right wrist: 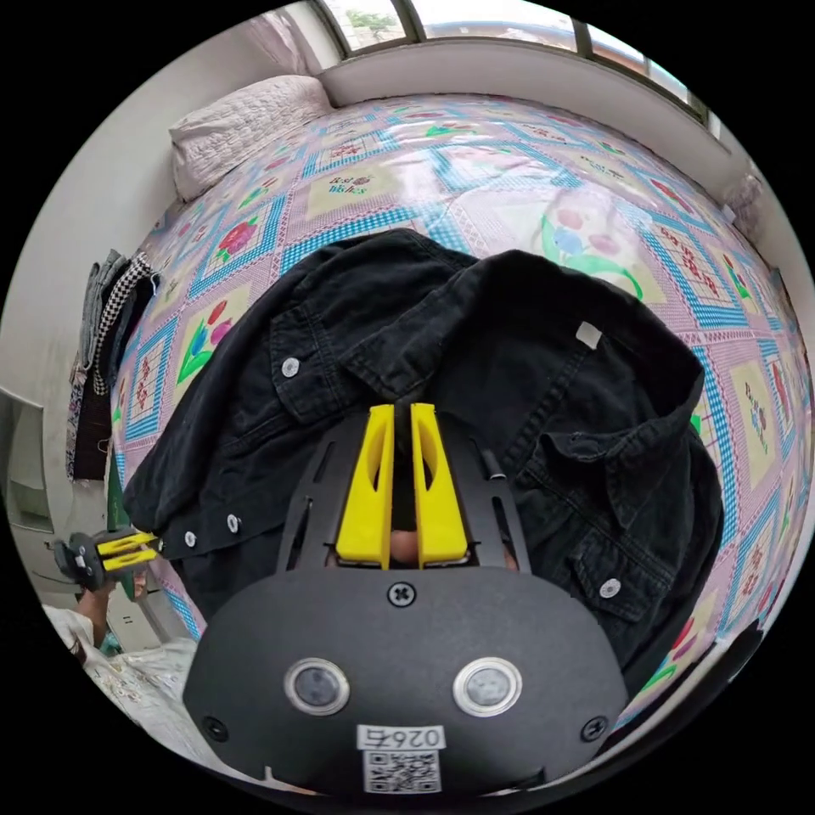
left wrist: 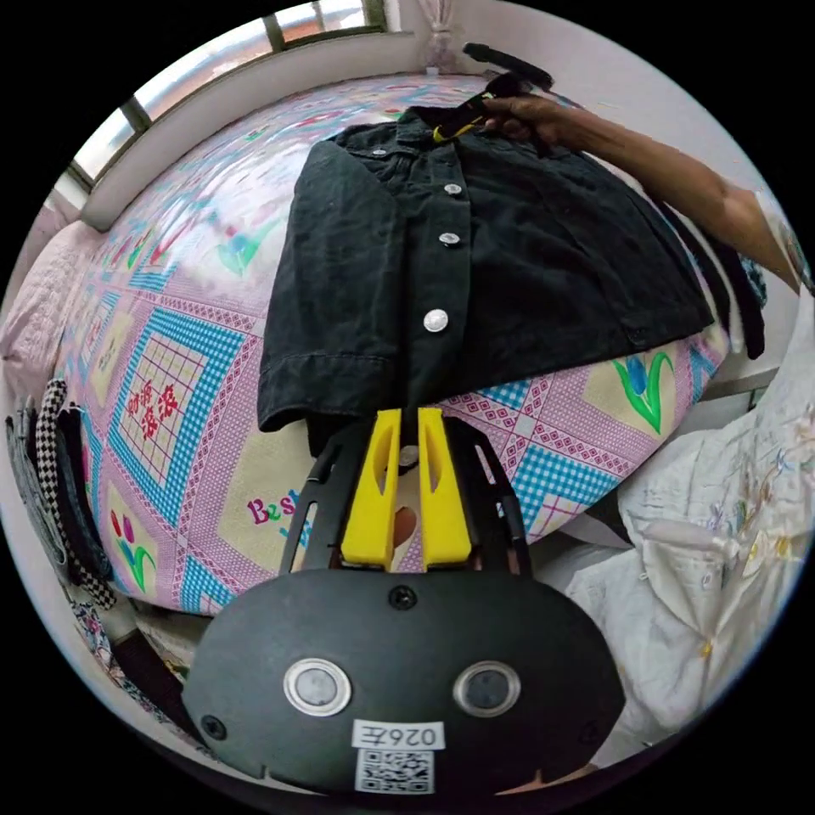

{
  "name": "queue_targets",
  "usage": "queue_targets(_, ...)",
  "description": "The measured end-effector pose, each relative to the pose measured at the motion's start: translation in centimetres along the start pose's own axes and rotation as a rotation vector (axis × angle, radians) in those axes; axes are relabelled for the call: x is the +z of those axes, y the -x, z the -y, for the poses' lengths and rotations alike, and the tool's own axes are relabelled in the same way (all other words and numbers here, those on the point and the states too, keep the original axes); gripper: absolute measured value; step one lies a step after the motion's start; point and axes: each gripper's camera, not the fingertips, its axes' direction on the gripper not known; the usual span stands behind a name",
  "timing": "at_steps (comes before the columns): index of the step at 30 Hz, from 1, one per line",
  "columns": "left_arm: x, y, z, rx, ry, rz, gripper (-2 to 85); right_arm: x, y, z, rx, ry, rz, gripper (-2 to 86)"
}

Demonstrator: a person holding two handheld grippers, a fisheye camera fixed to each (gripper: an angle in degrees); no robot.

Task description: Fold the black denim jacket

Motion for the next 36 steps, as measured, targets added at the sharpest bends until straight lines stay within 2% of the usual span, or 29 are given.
queue_targets(2,-1.6,5.2,-0.6,-0.115,-0.057,-0.233,2.7,-1.0,0.2,0.4,-0.015,-0.015,0.008,-0.6)
queue_targets(3,-2.2,6.5,-1.0,-0.146,-0.085,-0.287,2.5,-2.0,0.3,0.7,-0.018,-0.042,0.024,-0.6)
queue_targets(5,-5.5,11.2,-3.0,-0.262,-0.249,-0.462,2.1,-3.5,0.4,1.3,-0.024,-0.076,0.066,-0.7)
queue_targets(8,-10.0,15.2,-5.2,-0.339,-0.482,-0.632,2.0,-5.1,0.8,3.3,-0.041,-0.088,0.085,-0.6)
queue_targets(11,-13.5,15.8,-5.1,-0.289,-0.657,-0.784,2.0,-8.1,1.4,5.7,-0.098,-0.114,0.043,-0.6)
queue_targets(13,-14.5,14.3,-3.6,-0.201,-0.675,-0.819,2.1,-10.9,0.8,6.5,-0.119,-0.170,0.027,-0.7)
queue_targets(16,-13.1,10.3,0.5,-0.062,-0.599,-0.920,2.4,-13.3,-2.0,6.8,-0.131,-0.175,-0.010,-0.7)
queue_targets(18,-10.6,7.6,3.0,-0.006,-0.479,-0.952,2.6,-11.6,-5.5,6.7,-0.088,-0.079,-0.013,-0.7)
queue_targets(23,-3.7,3.1,6.4,0.040,-0.169,-0.892,3.2,-4.2,-10.5,4.7,0.007,0.128,-0.011,-0.5)
queue_targets(30,-4.3,4.5,6.6,0.022,-0.123,-0.835,4.9,-4.6,-12.5,3.2,0.036,0.003,0.107,-0.4)
queue_targets(36,-4.9,2.3,7.3,0.151,-0.048,-0.867,4.7,-3.4,-14.2,2.9,0.087,0.039,0.087,4.6)
